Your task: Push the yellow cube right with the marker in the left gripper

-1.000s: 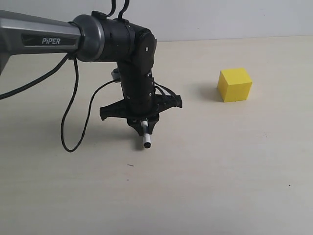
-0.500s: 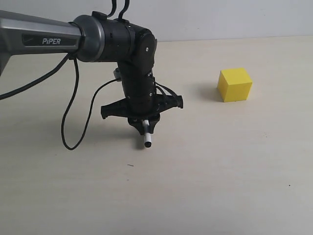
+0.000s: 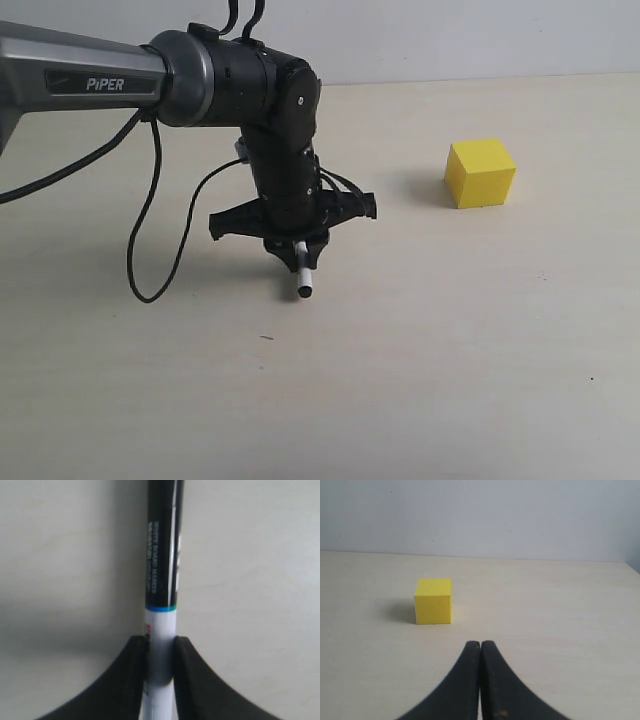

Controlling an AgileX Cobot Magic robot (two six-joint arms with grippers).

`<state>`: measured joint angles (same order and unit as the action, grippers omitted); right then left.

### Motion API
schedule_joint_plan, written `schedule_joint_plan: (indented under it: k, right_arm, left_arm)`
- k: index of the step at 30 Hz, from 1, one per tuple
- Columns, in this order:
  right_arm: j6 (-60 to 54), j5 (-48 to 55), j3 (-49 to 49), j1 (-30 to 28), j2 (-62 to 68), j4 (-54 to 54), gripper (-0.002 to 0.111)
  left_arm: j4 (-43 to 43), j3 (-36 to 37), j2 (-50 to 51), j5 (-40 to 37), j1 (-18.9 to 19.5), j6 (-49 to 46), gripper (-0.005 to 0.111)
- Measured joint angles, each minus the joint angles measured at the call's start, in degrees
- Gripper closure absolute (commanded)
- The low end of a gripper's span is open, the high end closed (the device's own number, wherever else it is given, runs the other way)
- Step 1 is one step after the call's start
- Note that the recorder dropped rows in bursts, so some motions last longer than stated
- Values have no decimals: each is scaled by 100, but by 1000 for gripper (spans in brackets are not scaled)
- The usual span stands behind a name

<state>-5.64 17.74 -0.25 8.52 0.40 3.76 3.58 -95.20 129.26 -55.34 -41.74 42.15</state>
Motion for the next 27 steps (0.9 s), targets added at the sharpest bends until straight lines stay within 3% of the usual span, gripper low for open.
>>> schedule_joint_plan:
  k: [17, 23, 27]
  right_arm:
    - [0, 0, 0, 0, 0, 0, 108]
    - [0, 0, 0, 0, 0, 0, 108]
    - [0, 0, 0, 0, 0, 0, 108]
  left_arm:
    - [-11, 0, 0, 32, 0, -44, 53]
    - [-21, 0, -81, 84, 0, -646, 54]
    - [-21, 0, -375, 267, 0, -1315, 81]
